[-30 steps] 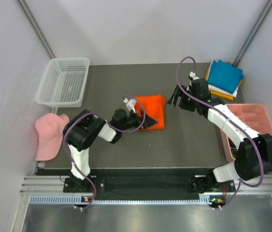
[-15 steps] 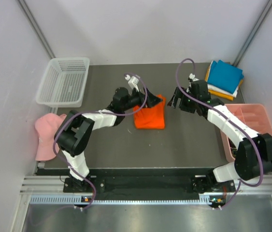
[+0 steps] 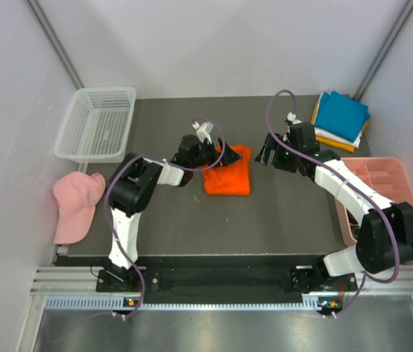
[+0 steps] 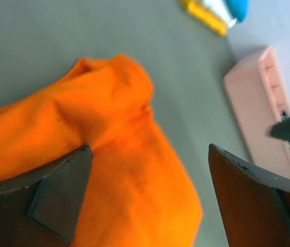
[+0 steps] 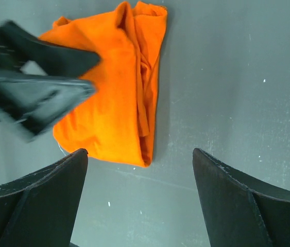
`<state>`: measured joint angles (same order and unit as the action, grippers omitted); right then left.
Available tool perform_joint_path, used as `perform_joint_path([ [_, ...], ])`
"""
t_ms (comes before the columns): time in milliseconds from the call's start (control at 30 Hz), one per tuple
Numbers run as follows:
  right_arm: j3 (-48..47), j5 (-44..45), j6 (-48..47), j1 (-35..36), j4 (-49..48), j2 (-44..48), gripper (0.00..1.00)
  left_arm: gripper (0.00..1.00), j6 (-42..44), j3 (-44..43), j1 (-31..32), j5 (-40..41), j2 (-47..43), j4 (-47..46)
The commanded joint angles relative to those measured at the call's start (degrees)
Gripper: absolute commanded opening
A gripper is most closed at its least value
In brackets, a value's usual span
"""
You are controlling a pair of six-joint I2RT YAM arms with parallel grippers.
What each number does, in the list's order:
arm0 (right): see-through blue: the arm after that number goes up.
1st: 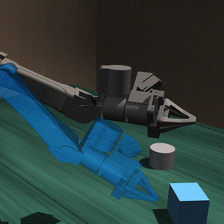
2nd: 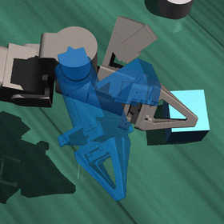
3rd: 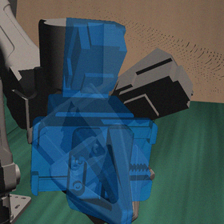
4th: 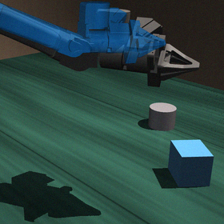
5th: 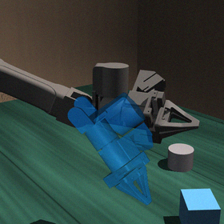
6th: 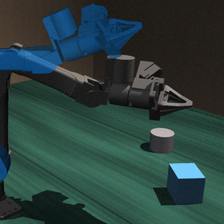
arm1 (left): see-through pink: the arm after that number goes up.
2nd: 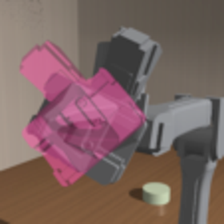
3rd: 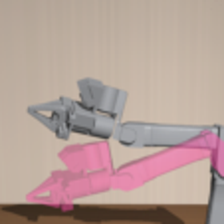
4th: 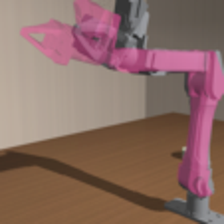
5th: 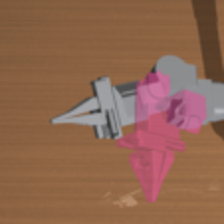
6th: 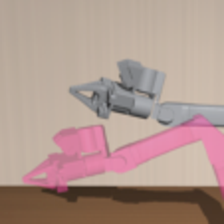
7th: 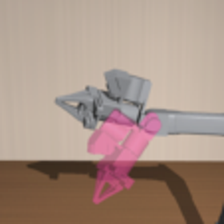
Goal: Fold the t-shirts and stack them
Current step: Smooth out wrinkles on the folded tshirt
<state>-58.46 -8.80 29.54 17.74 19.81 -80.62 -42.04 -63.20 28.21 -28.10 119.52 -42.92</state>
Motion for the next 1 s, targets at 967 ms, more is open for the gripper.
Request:
perform_joint_path([
  [967, 2.3, 4.4, -2.1, -0.3, 2.3, 6.4, 0.83, 0.99, -4.1, -15.4, 0.7, -6.6, 6.3, -2.4],
])
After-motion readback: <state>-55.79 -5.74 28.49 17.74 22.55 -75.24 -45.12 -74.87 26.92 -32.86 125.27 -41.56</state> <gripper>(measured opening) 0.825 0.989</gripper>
